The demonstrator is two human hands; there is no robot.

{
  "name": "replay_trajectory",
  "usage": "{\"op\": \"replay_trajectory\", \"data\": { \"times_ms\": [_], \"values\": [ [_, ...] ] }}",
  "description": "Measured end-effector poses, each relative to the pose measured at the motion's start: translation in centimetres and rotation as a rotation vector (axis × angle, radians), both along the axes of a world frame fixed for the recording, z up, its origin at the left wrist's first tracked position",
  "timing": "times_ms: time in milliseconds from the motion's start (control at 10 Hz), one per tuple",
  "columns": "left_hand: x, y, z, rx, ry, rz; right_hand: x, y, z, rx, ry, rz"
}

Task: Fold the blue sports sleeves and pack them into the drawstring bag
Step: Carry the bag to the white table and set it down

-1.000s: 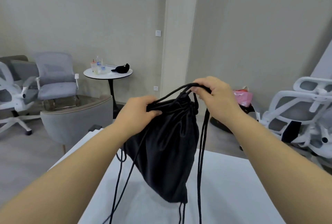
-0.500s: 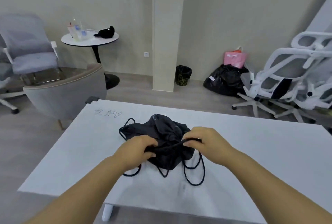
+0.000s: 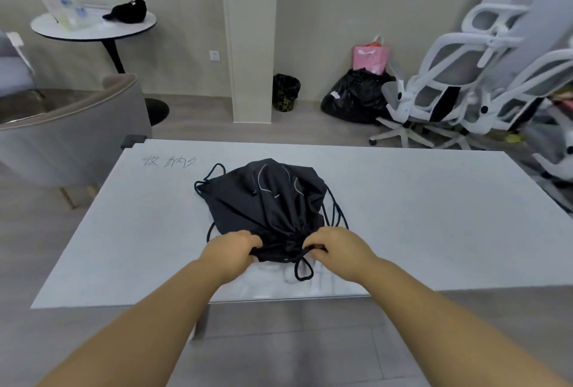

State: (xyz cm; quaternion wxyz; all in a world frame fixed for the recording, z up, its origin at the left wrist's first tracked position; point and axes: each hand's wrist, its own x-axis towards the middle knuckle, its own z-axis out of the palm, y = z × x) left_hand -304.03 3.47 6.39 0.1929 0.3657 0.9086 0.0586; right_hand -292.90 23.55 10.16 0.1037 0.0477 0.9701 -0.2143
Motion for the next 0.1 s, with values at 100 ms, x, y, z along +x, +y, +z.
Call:
{"op": "replay_trajectory", "data": {
  "times_ms": [100],
  "values": [
    [0.34, -0.03, 0.71, -0.061, -0.01, -0.002, 0.08, 0.7, 1.16, 0.046, -0.115, 0.034]
  ]
}}
